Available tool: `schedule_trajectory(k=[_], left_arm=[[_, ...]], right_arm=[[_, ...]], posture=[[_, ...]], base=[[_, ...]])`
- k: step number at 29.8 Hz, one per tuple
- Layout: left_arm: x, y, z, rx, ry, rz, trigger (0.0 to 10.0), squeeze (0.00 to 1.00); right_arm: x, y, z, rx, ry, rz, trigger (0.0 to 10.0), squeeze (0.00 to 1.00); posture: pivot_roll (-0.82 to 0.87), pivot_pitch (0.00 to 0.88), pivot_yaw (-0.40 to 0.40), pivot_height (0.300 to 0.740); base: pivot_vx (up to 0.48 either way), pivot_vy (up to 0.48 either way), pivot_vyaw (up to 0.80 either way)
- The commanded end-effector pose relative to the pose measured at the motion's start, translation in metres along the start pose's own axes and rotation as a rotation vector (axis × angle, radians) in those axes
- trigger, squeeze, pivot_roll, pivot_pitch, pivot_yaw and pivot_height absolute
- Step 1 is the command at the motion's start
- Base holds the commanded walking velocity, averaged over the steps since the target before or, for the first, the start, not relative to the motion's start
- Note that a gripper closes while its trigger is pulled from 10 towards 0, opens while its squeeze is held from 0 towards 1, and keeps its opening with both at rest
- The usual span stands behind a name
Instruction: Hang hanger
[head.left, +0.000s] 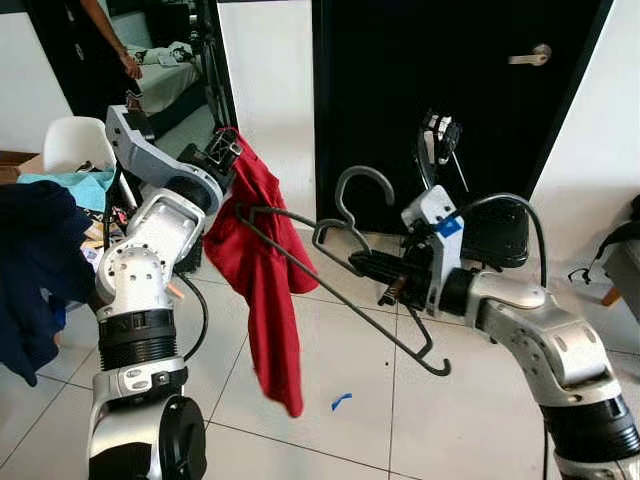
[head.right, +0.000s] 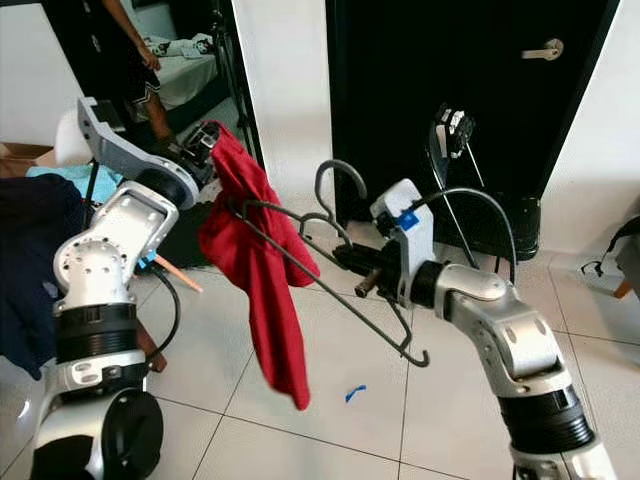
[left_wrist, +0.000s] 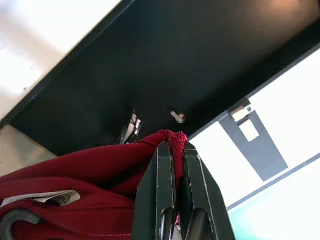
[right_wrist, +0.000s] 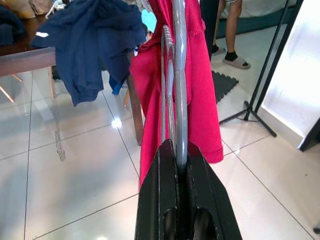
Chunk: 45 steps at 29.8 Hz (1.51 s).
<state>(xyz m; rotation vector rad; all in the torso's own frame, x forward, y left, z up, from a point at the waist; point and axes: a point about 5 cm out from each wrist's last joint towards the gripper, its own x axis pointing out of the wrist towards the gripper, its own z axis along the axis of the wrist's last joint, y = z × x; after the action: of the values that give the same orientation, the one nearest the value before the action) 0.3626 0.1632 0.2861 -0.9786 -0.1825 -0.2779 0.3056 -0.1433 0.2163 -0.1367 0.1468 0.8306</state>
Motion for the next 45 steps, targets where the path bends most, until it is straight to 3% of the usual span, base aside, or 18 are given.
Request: schedule_trajectory(k=[1, 5, 8, 11, 17, 23, 30, 36, 42, 45], left_arm=[[0.001, -0.009, 0.009, 0.022, -0.058, 0.011, 10.0, 0.00], [0.002, -0.011, 0.010, 0.035, -0.078, 0.066, 10.0, 0.00], [0.003, -0.015, 0.009, 0.034, -0.085, 0.082, 10.0, 0.00], [0.003, -0.017, 0.009, 0.032, -0.087, 0.083, 10.0, 0.00], [0.005, -0.026, 0.021, 0.042, -0.131, 0.076, 10.0, 0.00], [0.004, -0.027, 0.027, 0.050, -0.150, 0.081, 10.0, 0.00], [0.002, -0.023, 0.028, 0.063, -0.151, 0.081, 10.0, 0.00], [0.000, -0.018, 0.022, 0.173, -0.126, 0.055, 10.0, 0.00], [-0.002, -0.016, 0.023, 0.216, -0.107, 0.024, 10.0, 0.00], [-0.003, -0.013, 0.023, 0.225, -0.100, 0.020, 10.0, 0.00]], right_arm=[[0.006, -0.004, -0.007, 0.031, 0.058, -0.066, 10.0, 0.00], [0.010, -0.012, -0.013, 0.070, 0.103, -0.166, 10.0, 0.00], [0.007, -0.027, -0.020, 0.098, 0.143, -0.284, 10.0, 0.00], [0.006, -0.031, -0.023, 0.107, 0.157, -0.309, 10.0, 0.00], [-0.004, -0.040, -0.050, 0.073, 0.330, -0.406, 10.0, 0.00], [-0.010, -0.050, -0.058, 0.066, 0.373, -0.485, 10.0, 0.00], [-0.014, -0.064, -0.049, 0.066, 0.311, -0.571, 10.0, 0.00], [-0.015, -0.075, -0.034, 0.078, 0.195, -0.663, 10.0, 0.00], [-0.023, -0.088, -0.023, 0.100, 0.110, -0.774, 10.0, 0.00], [-0.022, -0.088, -0.020, 0.134, 0.071, -0.756, 10.0, 0.00]], posture=[[-0.05, 0.000, 0.080, 0.740], [-0.05, 0.000, 0.078, 0.740], [-0.05, 0.000, 0.077, 0.740], [-0.05, 0.000, 0.078, 0.740], [-0.05, 0.000, 0.078, 0.740], [-0.05, 0.000, 0.077, 0.740], [-0.05, 0.000, 0.074, 0.740], [-0.05, 0.000, 0.075, 0.740], [-0.05, 0.000, 0.077, 0.740], [-0.05, 0.000, 0.077, 0.740]], base=[[0.000, 0.000, 0.00], [0.000, 0.000, 0.00], [0.000, 0.000, 0.00], [0.000, 0.000, 0.00], [0.000, 0.000, 0.00], [0.000, 0.000, 0.00], [0.000, 0.000, 0.00], [0.000, 0.000, 0.00], [0.000, 0.000, 0.00], [0.000, 0.000, 0.00]])
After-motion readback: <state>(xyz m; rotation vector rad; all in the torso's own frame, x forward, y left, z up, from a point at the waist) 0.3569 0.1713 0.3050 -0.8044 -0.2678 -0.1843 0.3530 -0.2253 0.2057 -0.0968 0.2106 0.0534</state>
